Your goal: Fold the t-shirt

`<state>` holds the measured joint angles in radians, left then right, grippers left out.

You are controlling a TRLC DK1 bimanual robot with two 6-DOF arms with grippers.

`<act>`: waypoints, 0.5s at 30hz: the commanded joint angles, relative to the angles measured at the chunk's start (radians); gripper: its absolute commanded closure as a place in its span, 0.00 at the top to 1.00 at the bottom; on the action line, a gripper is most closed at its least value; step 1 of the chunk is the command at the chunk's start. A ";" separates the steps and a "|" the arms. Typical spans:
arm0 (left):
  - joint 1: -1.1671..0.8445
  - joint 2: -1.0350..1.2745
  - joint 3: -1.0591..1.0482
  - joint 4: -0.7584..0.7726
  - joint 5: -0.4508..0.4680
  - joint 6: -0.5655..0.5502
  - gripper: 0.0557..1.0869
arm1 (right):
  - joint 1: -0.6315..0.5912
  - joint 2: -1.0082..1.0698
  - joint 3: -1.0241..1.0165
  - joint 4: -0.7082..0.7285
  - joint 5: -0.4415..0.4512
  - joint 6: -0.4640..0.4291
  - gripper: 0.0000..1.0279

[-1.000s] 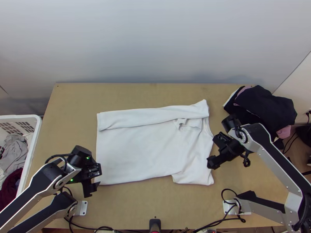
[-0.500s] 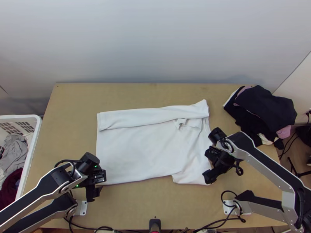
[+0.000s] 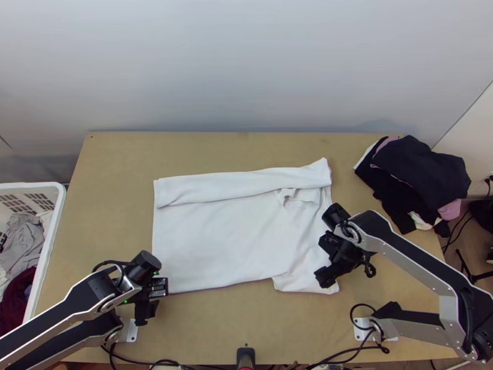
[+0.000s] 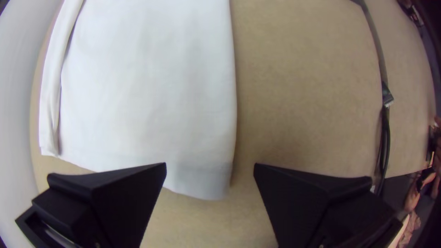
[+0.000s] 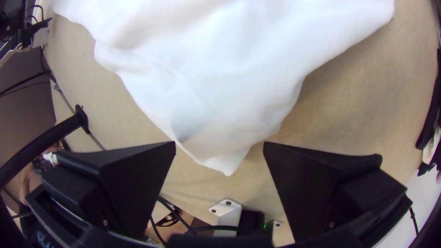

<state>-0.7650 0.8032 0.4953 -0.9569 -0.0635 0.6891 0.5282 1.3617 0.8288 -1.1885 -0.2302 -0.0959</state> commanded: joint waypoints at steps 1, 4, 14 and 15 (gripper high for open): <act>-0.007 0.010 -0.023 0.018 -0.009 0.010 0.89 | 0.013 0.027 -0.022 0.032 0.005 0.018 0.84; -0.007 0.011 -0.027 0.021 -0.009 0.010 0.86 | 0.033 0.039 -0.039 0.032 0.005 0.018 0.80; -0.007 0.007 -0.040 0.021 -0.029 0.012 0.86 | 0.038 0.037 -0.054 0.070 0.003 0.016 0.43; -0.007 0.007 -0.041 0.029 -0.038 0.013 0.86 | 0.038 0.036 -0.053 0.072 0.003 0.016 0.42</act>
<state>-0.7715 0.8116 0.4683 -0.9463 -0.0727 0.6994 0.5610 1.3960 0.7837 -1.1389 -0.2272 -0.0807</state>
